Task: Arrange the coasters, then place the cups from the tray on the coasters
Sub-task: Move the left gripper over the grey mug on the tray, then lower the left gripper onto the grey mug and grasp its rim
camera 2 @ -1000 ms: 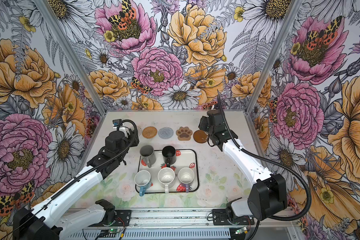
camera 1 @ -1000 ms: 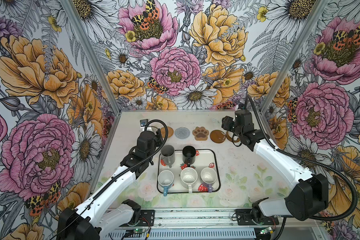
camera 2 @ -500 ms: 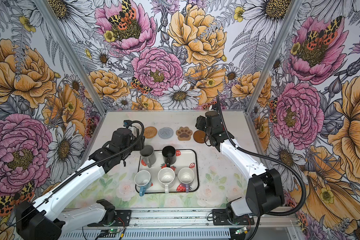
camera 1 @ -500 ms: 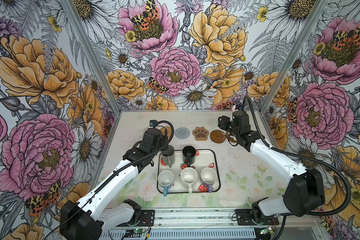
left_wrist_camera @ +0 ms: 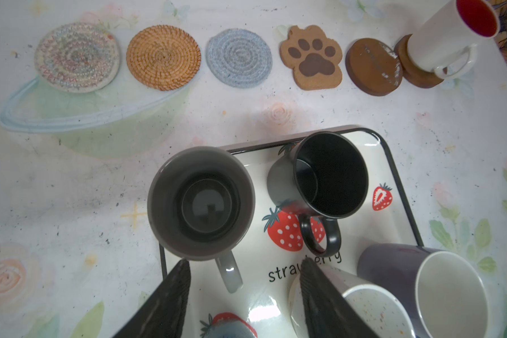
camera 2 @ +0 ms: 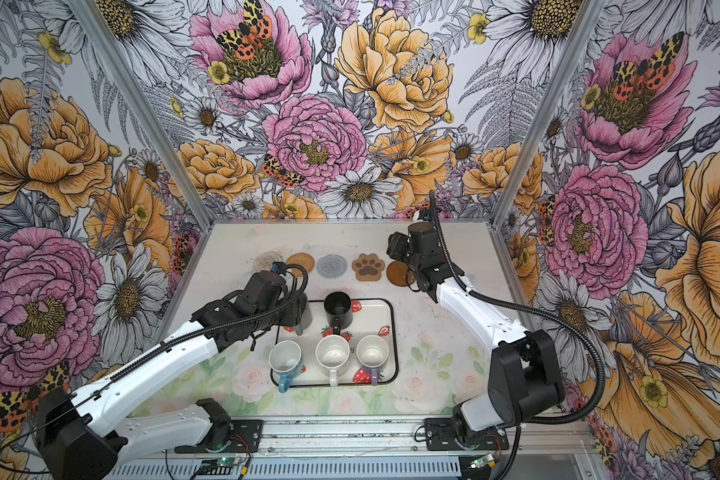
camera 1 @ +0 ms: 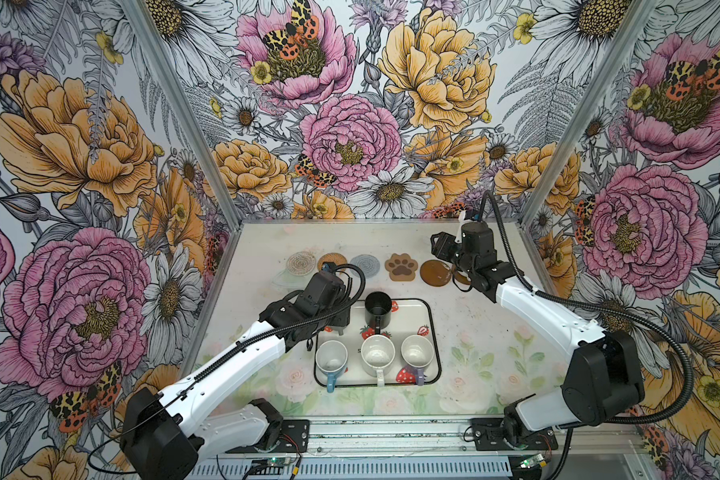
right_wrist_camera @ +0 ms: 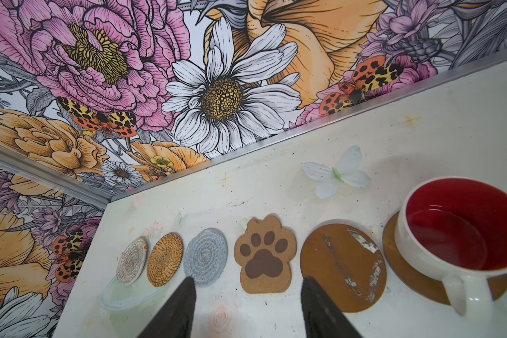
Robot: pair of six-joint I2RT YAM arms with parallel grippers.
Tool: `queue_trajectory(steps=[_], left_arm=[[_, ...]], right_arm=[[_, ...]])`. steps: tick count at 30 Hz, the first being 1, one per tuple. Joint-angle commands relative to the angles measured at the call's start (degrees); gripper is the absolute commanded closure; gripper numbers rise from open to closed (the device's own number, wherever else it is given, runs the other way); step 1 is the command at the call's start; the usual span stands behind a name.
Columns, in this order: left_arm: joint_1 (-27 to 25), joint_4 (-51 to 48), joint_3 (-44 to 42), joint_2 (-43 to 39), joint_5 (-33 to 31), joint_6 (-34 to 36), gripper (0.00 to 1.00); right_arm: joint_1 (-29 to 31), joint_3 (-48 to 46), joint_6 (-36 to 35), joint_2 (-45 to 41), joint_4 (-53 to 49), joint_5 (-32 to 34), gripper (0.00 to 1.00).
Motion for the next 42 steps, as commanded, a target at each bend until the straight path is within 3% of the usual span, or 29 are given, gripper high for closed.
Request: queue_trajectory(steps=[1, 13, 32, 42], left_arm=[[-1.1, -3.6, 1.0, -1.9, -1.1, -2.4, 0.38], [-1.3, -5.1, -1.7, -0.1, 1.4, -5.2, 0.38], [-1.3, -1.6, -2.4, 8.2, -0.1, -6.8, 0.38], [-0.4, 0.9, -2.5, 11.0, -2.9, -7.2, 0.46]], right_arm=[[0.3, -0.4, 0.3, 0.0, 1.6, -0.7, 0.40], [0.3, -0.2, 0.4, 0.8, 2.1, -1.4, 0.40], [0.1, 0.2, 0.4, 2.5, 2.5, -2.1, 0.40], [0.0, 0.4, 0.4, 2.9, 2.5, -2.4, 0.40]])
